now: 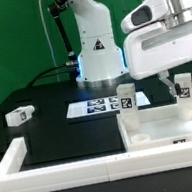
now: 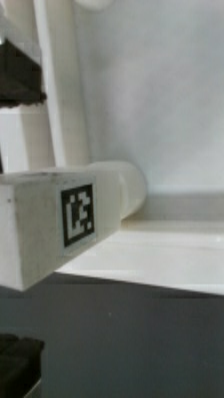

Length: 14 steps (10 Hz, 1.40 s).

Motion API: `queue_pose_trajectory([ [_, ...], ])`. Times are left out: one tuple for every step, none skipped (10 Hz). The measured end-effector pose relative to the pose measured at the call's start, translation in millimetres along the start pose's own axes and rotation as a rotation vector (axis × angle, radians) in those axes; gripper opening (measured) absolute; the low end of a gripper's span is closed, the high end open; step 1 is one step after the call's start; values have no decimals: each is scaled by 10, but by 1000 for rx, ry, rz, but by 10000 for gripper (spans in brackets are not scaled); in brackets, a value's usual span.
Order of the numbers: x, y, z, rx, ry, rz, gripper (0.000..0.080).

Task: Assemble square table

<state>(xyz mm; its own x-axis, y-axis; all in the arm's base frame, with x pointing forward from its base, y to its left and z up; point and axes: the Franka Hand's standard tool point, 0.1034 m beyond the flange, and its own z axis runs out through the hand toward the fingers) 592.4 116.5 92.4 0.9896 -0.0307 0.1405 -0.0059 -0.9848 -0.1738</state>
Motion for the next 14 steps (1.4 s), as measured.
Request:
queue_pose_trajectory([
  [-36, -4, 1, 5, -76, -3, 649],
  [8, 8, -5, 7, -75, 0, 649],
  [36, 63, -33, -8, -109, 11, 649],
  [125, 105, -58, -27, -128, 47, 649],
  [172, 84, -34, -32, -127, 92, 649],
  [168, 74, 7, -34, -132, 116, 649],
  [164, 78, 38, -36, -134, 128, 649],
  [149, 56, 68, -35, -136, 131, 649],
  [143, 24, 103, -35, -131, 130, 649],
  [120, 7, 139, -37, -135, 134, 649],
  [108, -12, 157, -39, -137, 151, 649],
  [109, -5, 156, -40, -137, 163, 649],
  [109, 0, 158, -40, -137, 163, 525],
  [108, 1, 160, -40, -138, 165, 390],
])
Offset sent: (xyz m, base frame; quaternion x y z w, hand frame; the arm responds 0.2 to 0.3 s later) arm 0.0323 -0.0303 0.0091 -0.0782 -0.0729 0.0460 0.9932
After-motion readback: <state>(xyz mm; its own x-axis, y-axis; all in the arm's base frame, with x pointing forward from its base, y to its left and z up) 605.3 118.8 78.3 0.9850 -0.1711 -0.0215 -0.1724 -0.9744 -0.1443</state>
